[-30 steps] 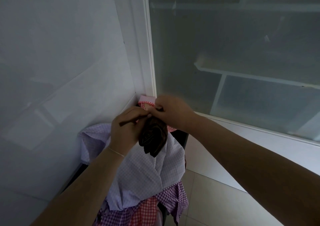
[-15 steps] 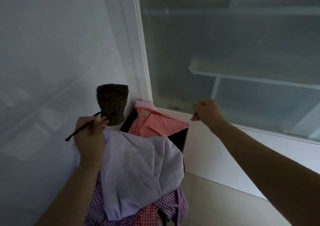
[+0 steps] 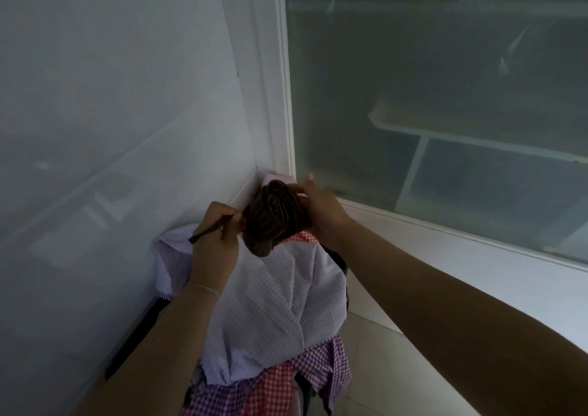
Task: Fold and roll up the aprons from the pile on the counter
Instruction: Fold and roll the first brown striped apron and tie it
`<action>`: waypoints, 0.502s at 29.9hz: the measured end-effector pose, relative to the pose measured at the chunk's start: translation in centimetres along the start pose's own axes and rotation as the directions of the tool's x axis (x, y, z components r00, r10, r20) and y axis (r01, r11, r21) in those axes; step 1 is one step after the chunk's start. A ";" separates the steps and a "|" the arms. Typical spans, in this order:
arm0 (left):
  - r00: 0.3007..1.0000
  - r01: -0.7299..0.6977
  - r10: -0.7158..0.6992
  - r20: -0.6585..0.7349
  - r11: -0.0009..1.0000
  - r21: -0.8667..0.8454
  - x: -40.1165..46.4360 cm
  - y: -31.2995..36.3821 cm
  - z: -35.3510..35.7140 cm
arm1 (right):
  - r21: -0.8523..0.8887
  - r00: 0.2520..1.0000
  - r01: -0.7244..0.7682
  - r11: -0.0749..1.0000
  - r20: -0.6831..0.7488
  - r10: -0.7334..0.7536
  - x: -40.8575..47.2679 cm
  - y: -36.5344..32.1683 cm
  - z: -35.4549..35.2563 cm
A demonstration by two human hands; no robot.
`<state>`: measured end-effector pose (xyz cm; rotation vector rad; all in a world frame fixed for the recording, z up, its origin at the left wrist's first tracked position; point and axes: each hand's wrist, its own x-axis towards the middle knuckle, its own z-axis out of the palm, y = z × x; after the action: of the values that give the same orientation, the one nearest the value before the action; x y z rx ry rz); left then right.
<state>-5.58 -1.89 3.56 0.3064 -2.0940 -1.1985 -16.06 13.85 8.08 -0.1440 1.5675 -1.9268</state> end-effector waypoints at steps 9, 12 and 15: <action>0.988 -0.150 0.145 0.061 0.985 0.086 -0.6 1.8 0.5 | -0.135 0.949 -0.167 0.977 0.248 0.196 0.4 0.6 0.2; 0.967 -0.250 0.233 0.103 0.947 0.202 -0.6 1.6 0.6 | -0.156 0.960 -0.118 0.981 0.233 0.152 0.5 0.8 0.2; 0.931 -0.363 0.339 0.132 0.897 0.254 -0.6 2.2 0.8 | -0.223 0.987 -0.055 0.973 0.137 0.087 0.1 0.5 0.6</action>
<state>-5.46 0.12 4.83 -0.0054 -2.2704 -0.7184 -15.67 13.27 7.79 -0.3112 1.6584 -1.6469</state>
